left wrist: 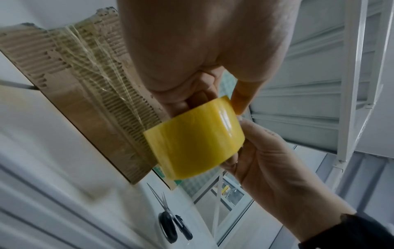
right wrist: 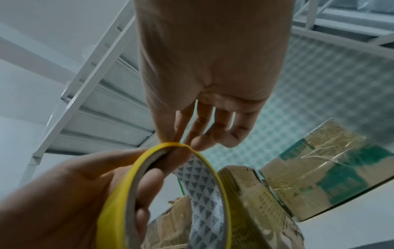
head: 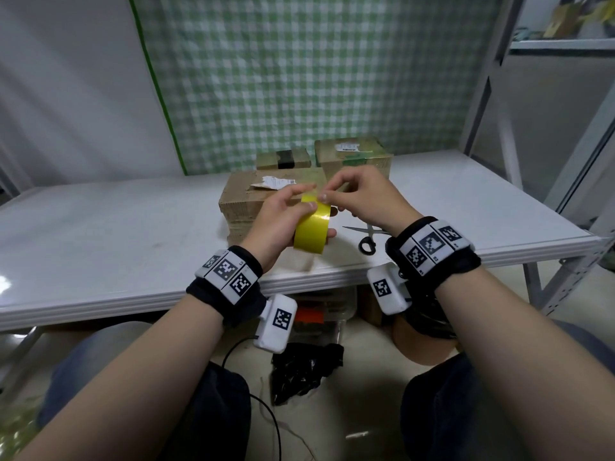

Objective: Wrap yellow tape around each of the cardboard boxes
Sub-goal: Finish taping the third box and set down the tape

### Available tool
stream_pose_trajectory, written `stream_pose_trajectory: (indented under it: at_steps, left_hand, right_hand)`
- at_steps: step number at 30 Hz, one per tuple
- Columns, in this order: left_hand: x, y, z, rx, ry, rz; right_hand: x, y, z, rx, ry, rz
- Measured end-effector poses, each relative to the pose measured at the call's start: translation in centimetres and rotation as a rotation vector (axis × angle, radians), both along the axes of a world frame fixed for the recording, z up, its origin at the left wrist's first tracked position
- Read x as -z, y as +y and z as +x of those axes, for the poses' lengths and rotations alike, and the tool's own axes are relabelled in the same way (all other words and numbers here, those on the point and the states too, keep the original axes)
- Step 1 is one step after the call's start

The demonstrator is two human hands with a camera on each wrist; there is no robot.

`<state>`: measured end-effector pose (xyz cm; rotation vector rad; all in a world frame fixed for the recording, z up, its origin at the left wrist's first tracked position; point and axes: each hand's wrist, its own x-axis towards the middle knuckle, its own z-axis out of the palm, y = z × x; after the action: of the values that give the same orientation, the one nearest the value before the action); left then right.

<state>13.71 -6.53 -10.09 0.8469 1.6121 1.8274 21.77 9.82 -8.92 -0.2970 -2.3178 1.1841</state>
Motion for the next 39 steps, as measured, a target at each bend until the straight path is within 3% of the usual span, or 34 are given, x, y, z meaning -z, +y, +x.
stream_pose_trajectory:
  at_steps: [9,13,16,19,21,25,30,39]
  left_hand:
    - [0.0,0.3,-0.6,-0.112,-0.042,-0.002]
    - [-0.8,0.0,-1.2,-0.199,-0.002,0.031]
    - [-1.3,-0.6,-2.4,-0.313,0.109,0.051]
    - [-1.4,-1.8,-4.0,-0.488,0.398,-0.024]
    - [-1.8,-2.8,-4.9,-0.602,0.488,-0.050]
    - [-2.2,-4.6,-6.9,-0.811,0.635,-0.235]
    - [-1.0,-5.5,-10.0,-0.945,0.738,-0.563]
    - [3.7,-4.8,-13.9,-0.827,0.610,-0.890]
  right_hand:
    - [-0.2,-0.8,0.3,-0.192,0.093,0.229]
    - [-0.4,-0.7,-0.1,-0.134,0.159,0.211]
    - [-0.9,-0.4,0.1,-0.036,0.141,0.044]
    - [-0.6,-0.3,-0.1,0.050,-0.015,0.054]
    - [0.1,-0.4,-0.5,0.069,-0.125,0.088]
    - [0.8,-0.8,-1.4,0.052,-0.191,0.050]
    - [1.0,-1.3,-2.2,0.064,-0.174,0.039]
    - [1.8,-1.0,-3.4,0.079,-0.159,0.050]
